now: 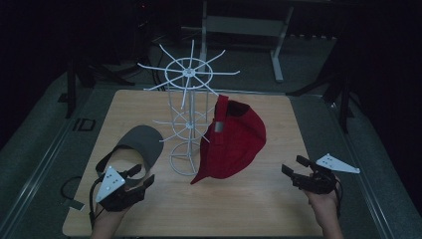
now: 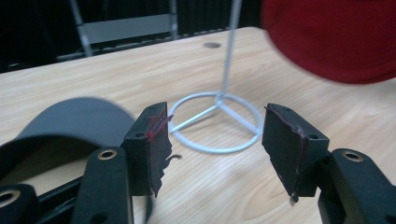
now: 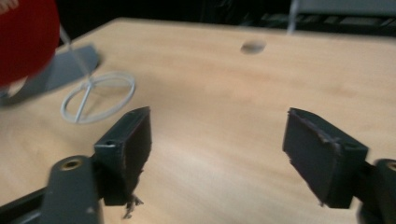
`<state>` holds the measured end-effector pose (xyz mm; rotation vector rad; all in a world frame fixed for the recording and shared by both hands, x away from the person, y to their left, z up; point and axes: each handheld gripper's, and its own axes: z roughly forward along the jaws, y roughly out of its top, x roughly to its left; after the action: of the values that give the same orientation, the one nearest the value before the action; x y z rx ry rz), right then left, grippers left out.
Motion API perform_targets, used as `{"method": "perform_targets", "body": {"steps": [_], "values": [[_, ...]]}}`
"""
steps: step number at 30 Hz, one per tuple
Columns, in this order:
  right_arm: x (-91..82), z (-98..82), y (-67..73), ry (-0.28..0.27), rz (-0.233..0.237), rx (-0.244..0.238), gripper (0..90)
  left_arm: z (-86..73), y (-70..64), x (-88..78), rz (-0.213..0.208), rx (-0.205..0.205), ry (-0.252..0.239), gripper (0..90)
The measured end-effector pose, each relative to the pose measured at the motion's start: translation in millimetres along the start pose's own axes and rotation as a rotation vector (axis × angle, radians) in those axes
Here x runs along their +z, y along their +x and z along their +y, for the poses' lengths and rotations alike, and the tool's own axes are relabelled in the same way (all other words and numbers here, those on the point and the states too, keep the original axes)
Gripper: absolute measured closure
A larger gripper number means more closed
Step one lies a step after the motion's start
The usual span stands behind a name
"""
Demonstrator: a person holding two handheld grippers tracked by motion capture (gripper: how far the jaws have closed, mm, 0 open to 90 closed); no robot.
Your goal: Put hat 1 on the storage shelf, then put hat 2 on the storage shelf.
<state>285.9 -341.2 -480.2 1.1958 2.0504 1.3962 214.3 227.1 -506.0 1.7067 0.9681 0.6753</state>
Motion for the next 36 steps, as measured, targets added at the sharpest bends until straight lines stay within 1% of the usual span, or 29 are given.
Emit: {"method": "perform_targets", "body": {"steps": [1, 2, 3, 4, 6, 8, 11, 13, 15, 17, 18, 20, 22, 23, 24, 25, 26, 27, 29, 31, 32, 33, 35, 36], "values": [[2.3, -10.6, -5.9, 0.010, 0.027, 0.013, 19.3, -5.1, 7.3, -0.9, 0.038, -0.009, 0.020, 42.1], [3.1, -13.7, -8.0, 0.019, 0.030, 0.016, 19.0, -10.8, 15.9, -3.6, 0.067, -0.027, 0.030, 42.0], [3.1, -13.7, -8.0, 0.019, 0.030, 0.016, 19.0, -10.8, 15.9, -3.6, 0.067, -0.027, 0.030, 42.0], [5.7, -21.2, -12.2, 0.062, 0.014, 0.005, 18.0, -12.7, 19.0, -5.0, 0.080, -0.031, 0.038, 42.0], [5.8, -26.5, -14.9, 0.066, 0.015, 0.005, 18.1, -17.0, 26.4, -9.1, 0.103, -0.047, 0.054, 41.2], [4.8, -32.4, -19.2, 0.066, 0.023, 0.024, 18.0, -21.5, 34.0, -13.9, 0.124, -0.066, 0.077, 37.5], [1.5, -40.7, -24.1, 0.048, -0.003, 0.020, 18.2, -31.0, 48.0, -21.8, 0.173, -0.108, 0.112, 30.4], [-0.2, -45.5, -26.3, 0.013, -0.040, -0.004, 18.5, -36.6, 53.9, -24.3, 0.211, -0.130, 0.146, 27.9], [-2.2, -49.6, -28.0, -0.002, -0.063, -0.028, 19.0, -42.4, 56.2, -24.6, 0.257, -0.121, 0.193, 25.1], [-3.2, -54.5, -30.8, -0.021, -0.079, -0.025, 19.0, -46.8, 58.5, -25.3, 0.271, -0.120, 0.223, 25.0], [-2.8, -56.8, -31.7, -0.021, -0.093, -0.028, 19.0, -48.1, 59.5, -25.0, 0.285, -0.123, 0.233, 24.8], [-1.6, -61.7, -32.8, -0.020, -0.124, -0.046, 18.9, -49.2, 62.4, -21.7, 0.295, -0.124, 0.260, 23.9], [0.0, -67.2, -35.0, -0.016, -0.129, -0.027, 18.2, -49.1, 64.8, -16.6, 0.299, -0.125, 0.279, 23.2], [0.4, -69.7, -35.7, -0.022, -0.139, -0.023, 18.2, -49.0, 65.6, -14.6, 0.302, -0.122, 0.288, 23.0], [0.6, -71.4, -36.2, -0.026, -0.141, -0.021, 18.2, -48.8, 66.7, -11.1, 0.305, -0.122, 0.302, 21.6], [0.6, -73.8, -36.6, -0.033, -0.141, -0.015, 18.3, -48.7, 67.5, -9.0, 0.295, -0.126, 0.312, 21.6], [0.6, -75.1, -36.6, -0.040, -0.145, -0.016, 18.2, -48.5, 68.4, -5.7, 0.302, -0.123, 0.337, 21.6], [0.5, -76.3, -36.4, -0.046, -0.147, -0.016, 18.3, -48.6, 68.9, -3.3, 0.313, -0.119, 0.342, 21.6], [0.1, -76.2, -36.0, -0.052, -0.150, -0.019, 18.2, -48.4, 72.3, 1.6, 0.315, -0.132, 0.367, 21.6], [1.1, -76.1, -35.8, -0.047, -0.151, -0.020, 18.3, -48.3, 75.3, 5.8, 0.318, -0.132, 0.380, 21.6], [1.6, -76.3, -35.8, -0.044, -0.153, -0.022, 18.3, -48.5, 78.0, 8.8, 0.317, -0.136, 0.403, 21.7], [2.3, -76.6, -35.7, -0.035, -0.155, -0.021, 18.3, -49.2, 79.2, 10.9, 0.311, -0.138, 0.407, 21.8], [2.4, -76.7, -35.5, -0.037, -0.157, -0.021, 18.2, -50.7, 81.1, 13.9, 0.310, -0.137, 0.432, 27.5], [2.3, -76.6, -35.5, -0.037, -0.157, -0.018, 18.3, -51.6, 81.7, 15.2, 0.311, -0.139, 0.440, 27.5]]}}
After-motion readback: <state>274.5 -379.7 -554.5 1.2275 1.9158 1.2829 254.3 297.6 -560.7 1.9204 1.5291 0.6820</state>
